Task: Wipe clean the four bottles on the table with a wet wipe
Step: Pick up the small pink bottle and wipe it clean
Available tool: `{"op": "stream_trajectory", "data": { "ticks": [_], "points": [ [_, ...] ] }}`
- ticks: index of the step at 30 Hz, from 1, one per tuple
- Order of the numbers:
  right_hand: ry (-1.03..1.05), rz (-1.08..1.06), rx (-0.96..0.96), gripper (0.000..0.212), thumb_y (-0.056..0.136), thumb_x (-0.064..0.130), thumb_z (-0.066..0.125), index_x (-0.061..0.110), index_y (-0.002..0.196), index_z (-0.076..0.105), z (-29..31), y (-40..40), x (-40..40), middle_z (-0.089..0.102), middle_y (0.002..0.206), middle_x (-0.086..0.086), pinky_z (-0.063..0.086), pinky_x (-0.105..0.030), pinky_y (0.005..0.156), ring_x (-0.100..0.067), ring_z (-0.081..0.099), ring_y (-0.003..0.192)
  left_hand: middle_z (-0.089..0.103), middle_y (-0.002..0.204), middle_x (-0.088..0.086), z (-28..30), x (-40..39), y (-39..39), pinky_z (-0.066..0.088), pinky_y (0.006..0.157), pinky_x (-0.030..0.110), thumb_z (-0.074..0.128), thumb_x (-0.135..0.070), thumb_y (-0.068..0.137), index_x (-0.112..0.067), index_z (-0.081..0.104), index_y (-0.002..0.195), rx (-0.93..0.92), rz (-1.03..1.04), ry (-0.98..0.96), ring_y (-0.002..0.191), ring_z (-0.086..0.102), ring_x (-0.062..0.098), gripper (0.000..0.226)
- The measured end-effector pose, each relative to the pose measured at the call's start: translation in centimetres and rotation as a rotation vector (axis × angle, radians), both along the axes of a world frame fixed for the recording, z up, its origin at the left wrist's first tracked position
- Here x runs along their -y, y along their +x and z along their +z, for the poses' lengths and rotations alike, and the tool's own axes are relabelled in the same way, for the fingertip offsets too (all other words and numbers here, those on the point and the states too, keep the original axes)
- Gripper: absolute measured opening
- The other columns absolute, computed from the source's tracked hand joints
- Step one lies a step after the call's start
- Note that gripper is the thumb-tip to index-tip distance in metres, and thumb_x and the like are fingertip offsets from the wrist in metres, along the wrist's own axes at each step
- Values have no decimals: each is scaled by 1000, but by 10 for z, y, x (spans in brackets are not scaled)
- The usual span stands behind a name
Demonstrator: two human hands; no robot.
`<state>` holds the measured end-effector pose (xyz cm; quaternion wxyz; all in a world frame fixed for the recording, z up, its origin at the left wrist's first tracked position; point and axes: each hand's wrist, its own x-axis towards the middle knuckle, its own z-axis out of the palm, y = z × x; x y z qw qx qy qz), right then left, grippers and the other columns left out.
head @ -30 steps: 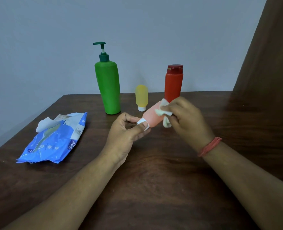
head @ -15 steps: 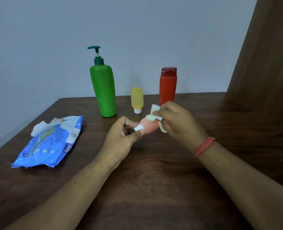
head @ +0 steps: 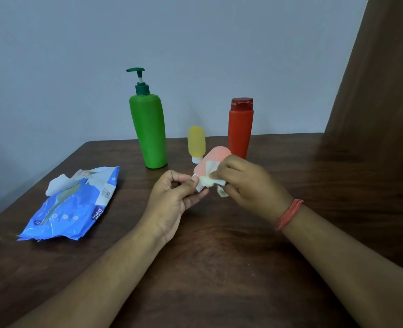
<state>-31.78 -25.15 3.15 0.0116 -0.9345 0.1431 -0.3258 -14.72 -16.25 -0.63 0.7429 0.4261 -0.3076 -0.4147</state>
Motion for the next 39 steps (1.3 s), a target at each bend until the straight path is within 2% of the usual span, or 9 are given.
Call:
{"op": "stream_trajectory", "data": {
  "ticks": [4, 8, 11, 15, 18, 25, 33, 36, 39],
  "points": [
    [61, -65, 116, 23, 85, -2, 70, 8, 106, 72, 1, 0, 1, 62, 104, -4, 50, -26, 83, -19, 61, 94, 69, 103, 20, 4, -2, -2, 62, 75, 37, 63, 6, 91, -6, 57, 80, -32, -13, 27, 88, 76, 25, 18],
    [-47, 88, -37, 23, 81, -2, 75, 6, 102, 73, -3, 6, -6, 64, 98, -8, 54, -30, 70, -22, 63, 85, 76, 97, 16, 6, -4, -2, 61, 68, 31, 63, -5, 93, -8, 55, 80, -46, -35, 34, 84, 75, 23, 16],
    [7, -27, 93, 21, 81, 1, 75, 8, 101, 72, -2, 4, -1, 64, 103, -6, 57, -32, 78, -18, 63, 92, 74, 84, 16, 8, -4, -3, 62, 69, 34, 61, -7, 96, -9, 53, 79, -91, -74, 35, 76, 75, 22, 19],
    [-46, 62, 10, 23, 80, 1, 77, 7, 101, 71, -6, 7, -3, 64, 100, -7, 55, -30, 72, -20, 62, 89, 75, 84, 11, 8, -5, -3, 61, 70, 34, 58, -12, 98, -9, 53, 86, -91, -120, 61, 74, 73, 20, 14],
    [1, 19, 91, 24, 81, 0, 75, 7, 103, 71, -6, 6, 0, 64, 104, -7, 53, -26, 78, -19, 63, 94, 72, 80, 12, 7, -5, -4, 62, 73, 38, 62, -13, 93, -9, 54, 91, -106, -183, 66, 73, 72, 20, 9],
    [9, 107, 69, 18, 86, 2, 71, 7, 103, 71, -11, 10, 0, 64, 104, -4, 52, -26, 80, -16, 62, 95, 73, 92, 15, 4, -5, -4, 61, 79, 40, 55, 0, 97, -9, 53, 92, -46, -242, 52, 81, 70, 21, 10],
    [231, -166, 573, 22, 84, -6, 65, 12, 93, 73, 1, -4, 21, 62, 93, 6, 47, -16, 74, -6, 59, 86, 66, 92, 16, 6, -8, -5, 61, 84, 42, 43, -7, 105, -10, 49, 96, 133, -348, 115, 74, 61, 16, 11],
    [323, -147, 568, 23, 88, -4, 62, 14, 98, 74, 7, -9, 22, 61, 95, 14, 51, -21, 76, -5, 61, 91, 63, 87, 12, 6, -8, -7, 61, 82, 41, 40, -12, 107, -9, 50, 100, 149, -327, 142, 72, 57, 15, 13],
    [261, -26, 484, 26, 88, -6, 63, 11, 104, 74, 9, -9, 17, 63, 100, 9, 48, -16, 81, -3, 61, 96, 56, 81, 8, 7, -5, -5, 60, 74, 36, 33, -20, 111, -10, 54, 108, 137, -224, 161, 67, 51, 14, 23]
  ]
}}
